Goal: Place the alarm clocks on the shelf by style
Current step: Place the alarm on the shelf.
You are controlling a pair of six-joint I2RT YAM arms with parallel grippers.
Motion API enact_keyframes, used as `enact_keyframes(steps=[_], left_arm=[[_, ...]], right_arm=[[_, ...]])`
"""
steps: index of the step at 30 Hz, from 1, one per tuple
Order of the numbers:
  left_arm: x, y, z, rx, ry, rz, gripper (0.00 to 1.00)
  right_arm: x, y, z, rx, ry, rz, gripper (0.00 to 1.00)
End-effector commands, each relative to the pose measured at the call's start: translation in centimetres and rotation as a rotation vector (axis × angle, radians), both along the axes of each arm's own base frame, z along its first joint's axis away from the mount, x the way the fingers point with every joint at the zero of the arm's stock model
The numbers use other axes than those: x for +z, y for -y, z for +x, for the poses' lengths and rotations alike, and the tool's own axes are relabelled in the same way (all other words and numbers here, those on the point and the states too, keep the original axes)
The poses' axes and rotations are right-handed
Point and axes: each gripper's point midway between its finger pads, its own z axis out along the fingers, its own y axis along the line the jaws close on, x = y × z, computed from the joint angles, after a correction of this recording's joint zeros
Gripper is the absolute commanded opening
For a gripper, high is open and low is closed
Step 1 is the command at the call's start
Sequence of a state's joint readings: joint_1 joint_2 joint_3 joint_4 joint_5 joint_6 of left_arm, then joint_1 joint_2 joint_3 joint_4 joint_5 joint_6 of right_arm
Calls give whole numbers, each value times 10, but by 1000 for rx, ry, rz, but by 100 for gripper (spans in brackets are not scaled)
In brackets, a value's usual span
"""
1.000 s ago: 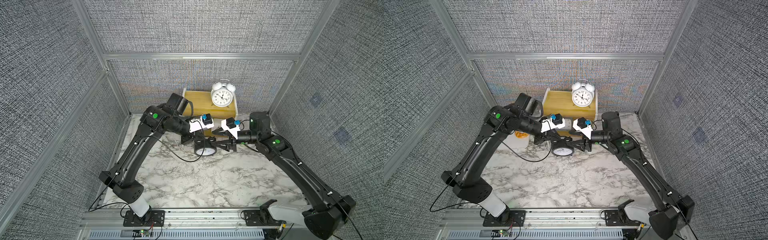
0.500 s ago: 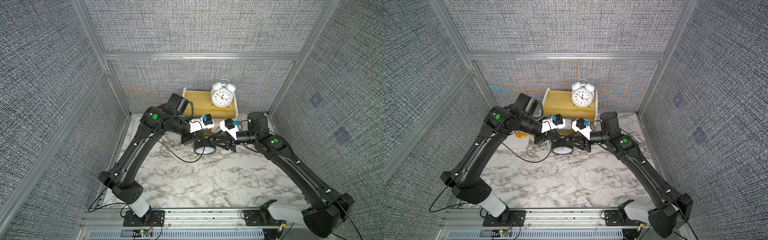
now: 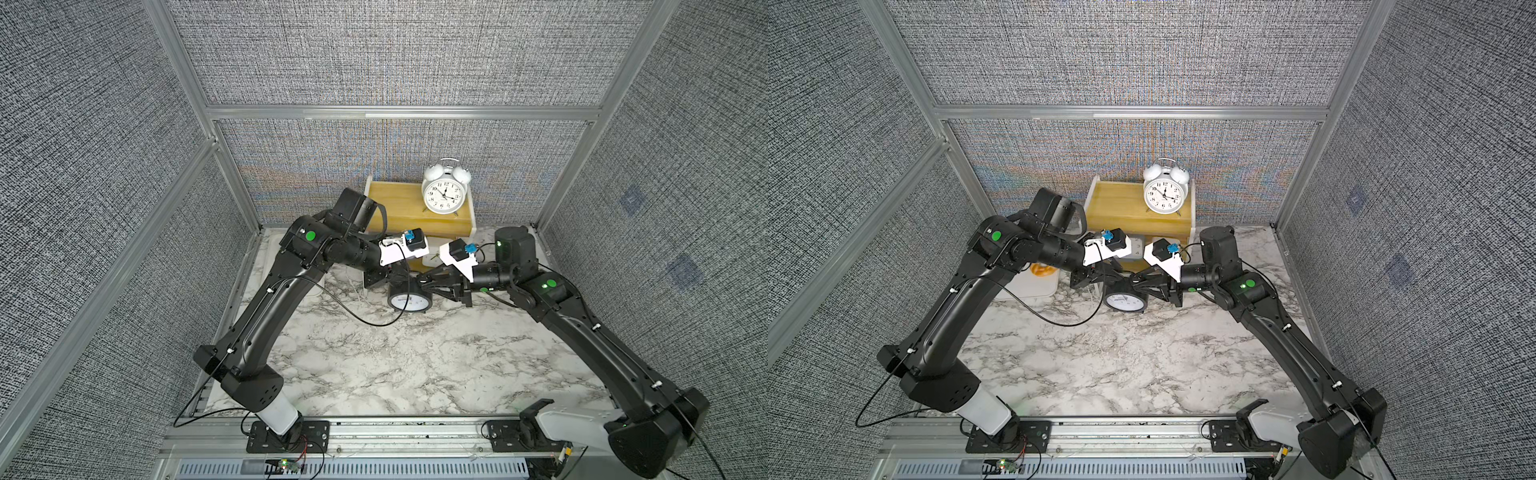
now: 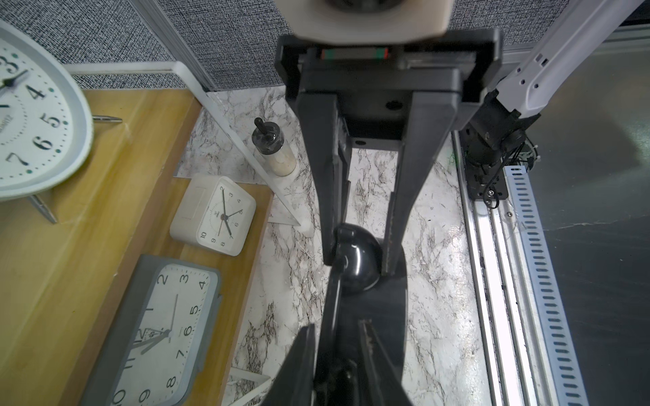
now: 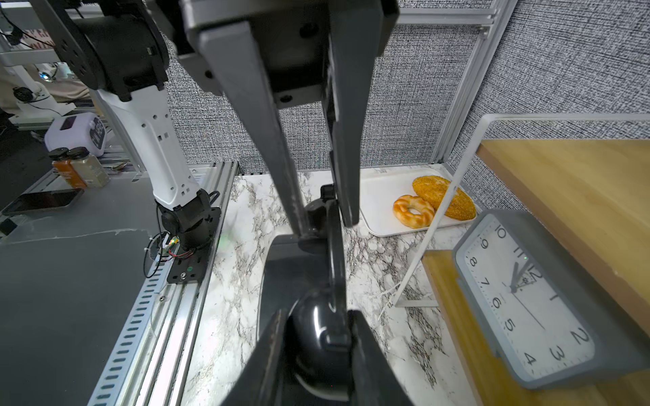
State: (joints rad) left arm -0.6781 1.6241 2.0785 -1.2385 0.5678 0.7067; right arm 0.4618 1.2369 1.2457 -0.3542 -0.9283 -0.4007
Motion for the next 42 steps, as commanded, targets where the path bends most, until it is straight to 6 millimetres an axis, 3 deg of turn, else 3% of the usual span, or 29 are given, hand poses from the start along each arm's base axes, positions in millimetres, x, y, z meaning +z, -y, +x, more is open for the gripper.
enact_keyframes(steps=[1,8,17,24,42], left_arm=[[10,3,-2,-19,33,-45,38],[13,-2,1,24,79,-75,67],[29,-22,-1,21,-15,-318,80],[33,-21,-13,-64,-46,-401,80],[9,-8,-3,-88,-180,-407,72]], right_arm=[[7,2,3,-12,24,27,23],[8,10,6,-30,12,46,22],[22,15,-6,0,33,78,22],[30,15,-16,35,43,98,22],[36,15,-16,38,57,116,22]])
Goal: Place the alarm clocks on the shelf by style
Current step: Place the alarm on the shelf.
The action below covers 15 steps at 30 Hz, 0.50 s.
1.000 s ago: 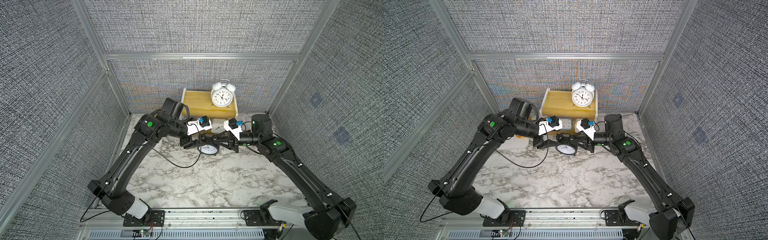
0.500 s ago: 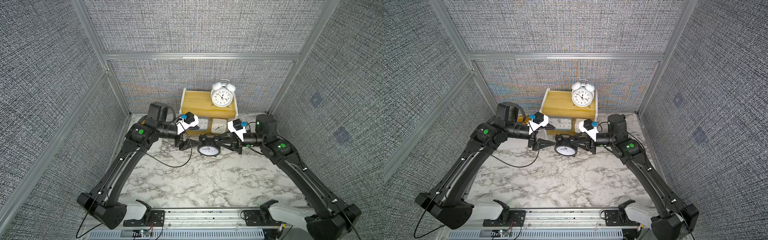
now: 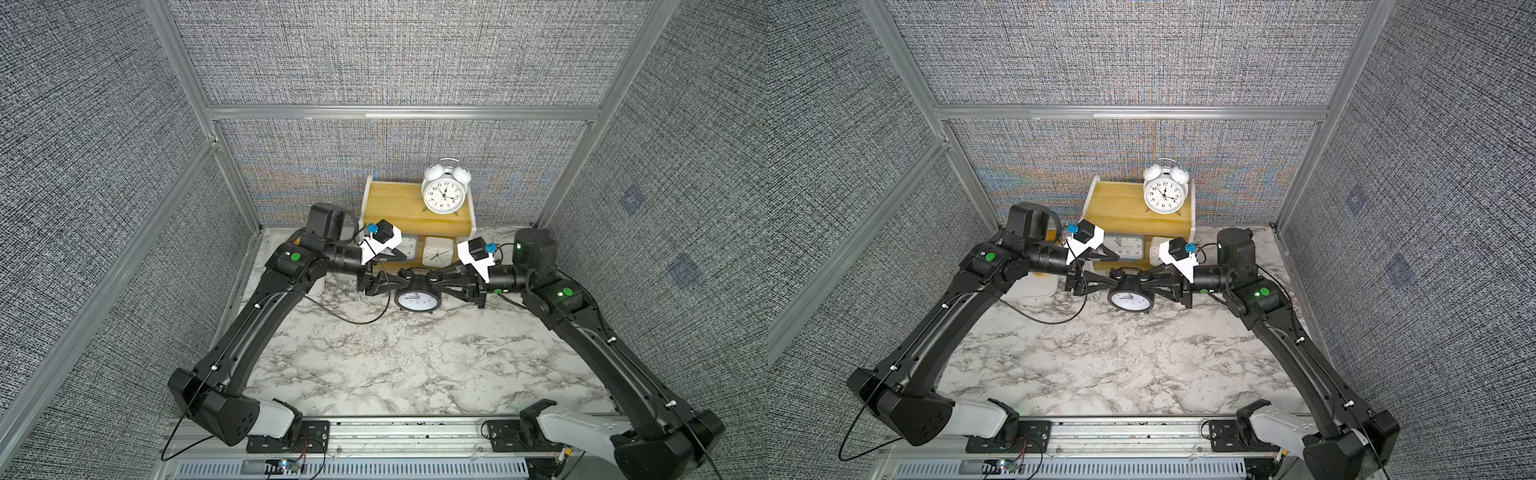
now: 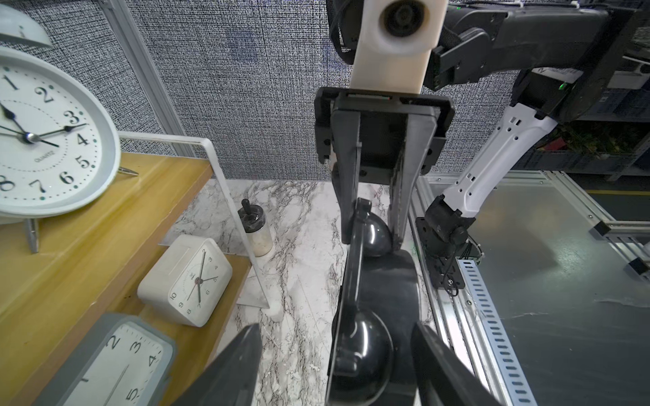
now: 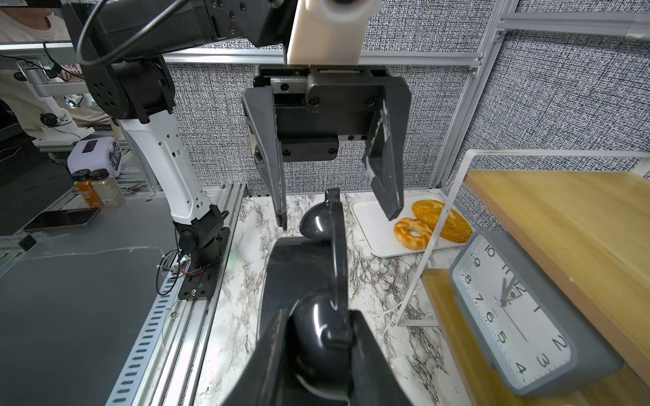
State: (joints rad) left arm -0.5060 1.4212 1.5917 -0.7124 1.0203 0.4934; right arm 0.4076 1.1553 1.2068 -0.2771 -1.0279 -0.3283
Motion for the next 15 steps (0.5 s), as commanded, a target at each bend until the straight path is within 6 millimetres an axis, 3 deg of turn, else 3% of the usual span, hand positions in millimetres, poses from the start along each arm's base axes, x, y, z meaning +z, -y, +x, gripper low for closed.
enact_keyframes(steps=[1,11,15], left_arm=[[0,1,-5,-32,-20,-18,72],[-8,4,-2,-45,-56,-11,62],[-9,5,-3,-56,-64,-14,49]], right_arm=[[10,-1,0,11,34,24,22],[10,-2,0,12,32,28,22],[9,-2,0,12,31,26,22]])
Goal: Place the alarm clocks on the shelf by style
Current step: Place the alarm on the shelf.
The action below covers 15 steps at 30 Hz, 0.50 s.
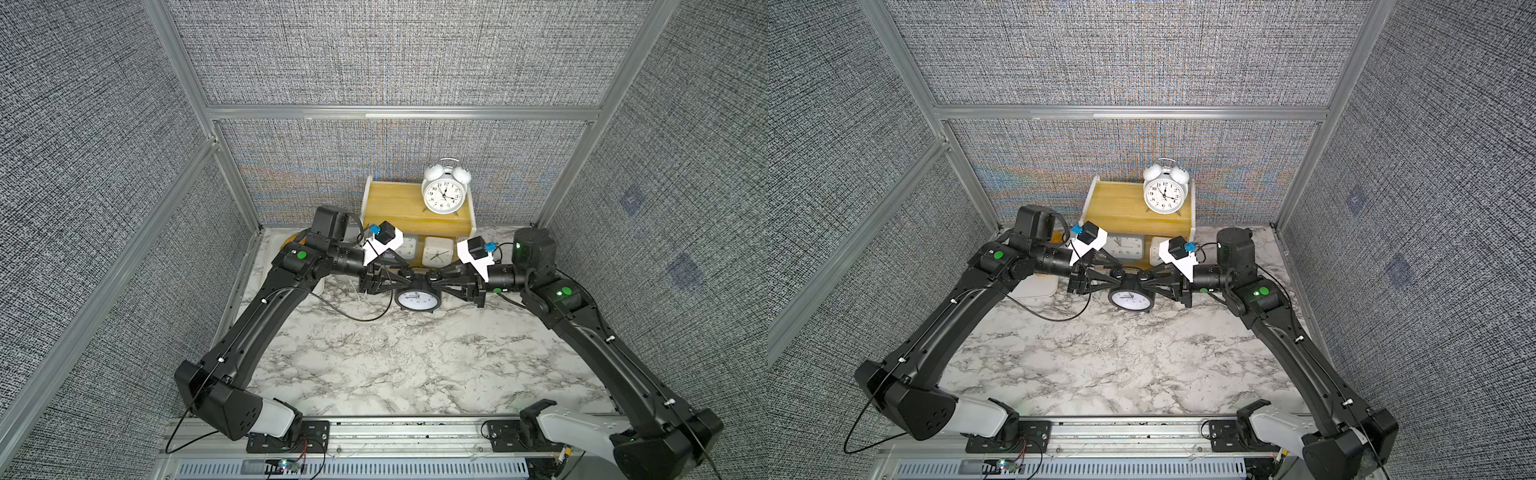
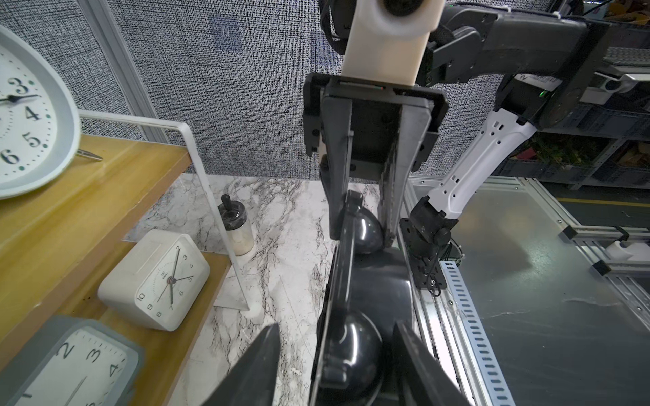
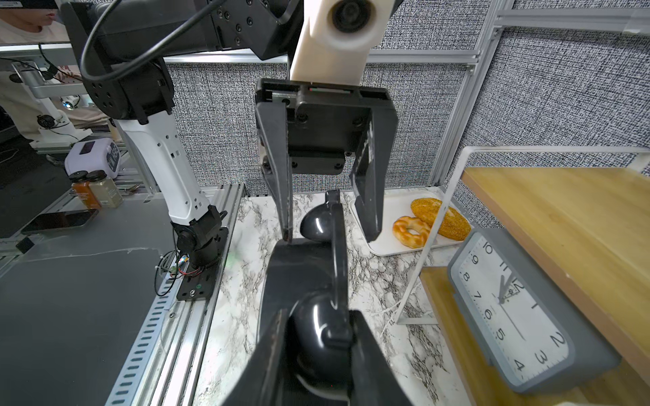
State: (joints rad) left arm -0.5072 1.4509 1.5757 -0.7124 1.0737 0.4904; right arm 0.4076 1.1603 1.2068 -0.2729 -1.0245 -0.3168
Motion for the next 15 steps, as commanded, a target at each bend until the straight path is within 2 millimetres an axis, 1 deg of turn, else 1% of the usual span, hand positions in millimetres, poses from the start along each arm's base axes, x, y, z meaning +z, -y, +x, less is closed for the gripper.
enact_keyframes(steps=[1,4,9,11,15], left_arm=[[2,1,-1,-12,-5,-10,46],[1,1,1,-11,-7,-8,36],[3,1,-1,-10,-5,-8,27],[3,0,-1,-11,-1,-9,19],[7,-1,-3,-10,8,-14,11]], right_arm=[[10,-1,-1,16,44,27,22],[10,-2,-1,16,44,27,22],[8,-2,-1,15,40,24,22],[8,-2,0,14,41,24,22],[8,-2,1,11,41,23,22]])
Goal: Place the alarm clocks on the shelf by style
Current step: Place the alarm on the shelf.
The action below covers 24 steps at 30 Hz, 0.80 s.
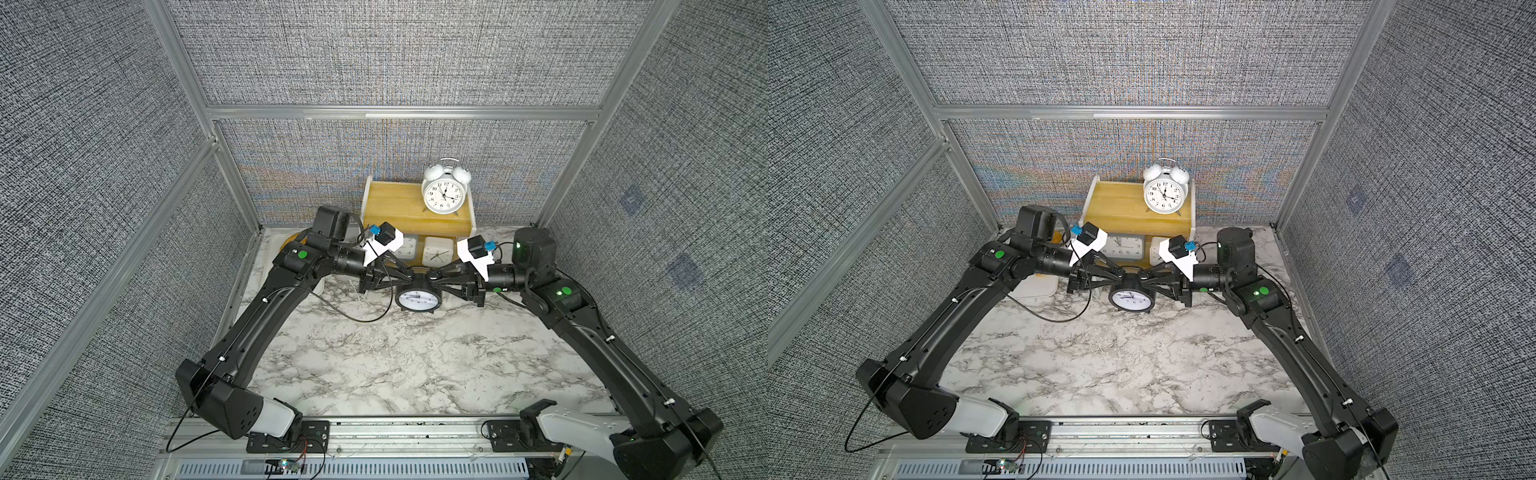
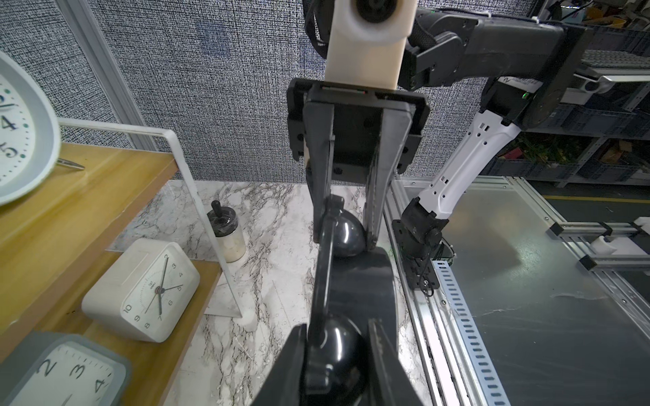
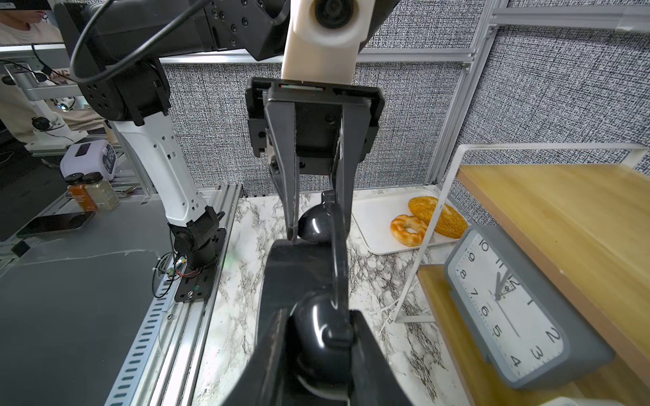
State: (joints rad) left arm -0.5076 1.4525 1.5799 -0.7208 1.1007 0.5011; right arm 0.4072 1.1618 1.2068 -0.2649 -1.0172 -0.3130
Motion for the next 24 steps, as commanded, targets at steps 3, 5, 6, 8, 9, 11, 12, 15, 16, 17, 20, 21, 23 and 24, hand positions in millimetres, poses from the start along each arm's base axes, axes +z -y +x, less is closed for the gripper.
enact_keyframes(steps=[3,5,6,8,9,11,12,15,16,17,20,21,23,24], left_arm=[[6,-1,1,14,15,-3,9],[7,-2,0,16,18,-5,8],[8,-2,0,17,21,-6,7],[8,-2,0,20,26,-5,5],[9,-3,0,21,30,-6,4],[9,-3,0,25,33,-4,0],[11,-3,1,30,41,-5,0],[13,-4,1,39,52,-5,0],[14,-4,1,40,55,-6,0],[14,-5,0,41,59,-6,0],[16,-5,0,47,67,-6,0],[16,-6,0,49,70,-5,0],[15,-6,1,54,71,-1,0],[15,-6,2,59,74,1,0]], right_arm=[[6,-2,-1,20,36,21,22],[6,-2,-1,17,39,21,22],[6,-2,-1,17,38,21,22],[5,-2,1,10,35,18,22],[4,-2,2,5,35,16,22],[3,-2,4,-3,32,12,22],[2,-2,6,-10,31,11,23],[-1,-1,11,-32,27,3,27],[-1,-1,11,-37,30,4,29],[-1,-1,13,-45,29,3,31],[-1,0,16,-54,28,8,36],[-1,0,16,-54,31,10,37],[0,1,16,-56,31,12,44],[1,1,15,-57,35,14,48]])
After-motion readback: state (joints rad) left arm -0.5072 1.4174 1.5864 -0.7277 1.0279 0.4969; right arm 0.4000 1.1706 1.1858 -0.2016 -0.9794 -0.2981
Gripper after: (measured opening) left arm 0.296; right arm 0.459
